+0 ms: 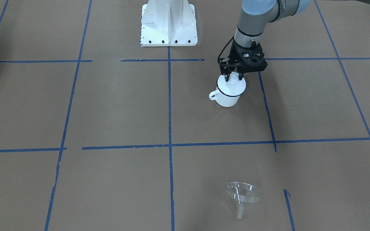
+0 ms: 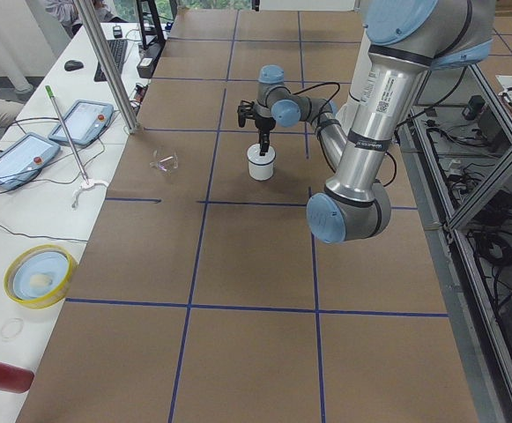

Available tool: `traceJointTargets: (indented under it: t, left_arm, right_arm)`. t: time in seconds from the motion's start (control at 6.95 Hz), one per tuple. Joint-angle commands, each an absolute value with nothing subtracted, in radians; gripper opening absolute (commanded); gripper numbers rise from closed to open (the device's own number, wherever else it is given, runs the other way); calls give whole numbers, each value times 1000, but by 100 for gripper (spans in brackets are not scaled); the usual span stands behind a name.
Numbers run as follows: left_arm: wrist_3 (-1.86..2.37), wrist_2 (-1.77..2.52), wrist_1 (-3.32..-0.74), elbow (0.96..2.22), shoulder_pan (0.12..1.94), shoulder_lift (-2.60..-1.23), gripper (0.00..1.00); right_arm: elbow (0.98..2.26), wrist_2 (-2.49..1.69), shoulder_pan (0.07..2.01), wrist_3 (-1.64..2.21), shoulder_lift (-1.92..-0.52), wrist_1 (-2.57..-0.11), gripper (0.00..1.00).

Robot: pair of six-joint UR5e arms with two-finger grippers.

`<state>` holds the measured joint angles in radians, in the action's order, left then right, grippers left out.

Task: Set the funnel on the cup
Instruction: 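Grasp the white enamel funnel with the left gripper and lift it, then set the white funnel on the table beside the mug, open left gripper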

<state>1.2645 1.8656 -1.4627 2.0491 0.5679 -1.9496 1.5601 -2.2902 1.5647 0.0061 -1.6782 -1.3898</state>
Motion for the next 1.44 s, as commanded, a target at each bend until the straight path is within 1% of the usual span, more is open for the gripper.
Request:
traceJointTargets:
  t: [0.0,0.14,0.43,0.58,0.72,0.86,1.01,1.3]
  left_arm:
    - [1262,1867,-1402,2097,565,-1954,0]
    - [1261,1868,-1402,2108,568,-1956,0]
    - [1173,1871,-1369,2221,618,-1942,0]
    - [1047,1874,-1341,2308,630,-1849,0]
    - [961,1875,-1353,2406,632,-1686,0]
    - [966,1870,-1388,2424,626,-1590,0]
    - [969,1868,-1484,2375,614,-1547,0]
    - [1104,1858,-1752,2193,534,-1534,0]
  right_arm:
    - [1560,-2290,1565,6,-1678,-1390,100]
    - [1560,-2290,1565,6,-1678,-1390,100]
    - [1560,-2290,1565,6,-1678,-1390,100]
    - [1560,-2290,1565,6,-1678,-1390,100]
    - [1560,-2290,1565,6,-1678,-1390,100]
    - [1560,-2290,1565,6,-1678,-1390,100]
    - [1560,-2290,1565,6,-1678,-1390,100]
    - [1560,-2290,1565,6,-1678,-1390,100]
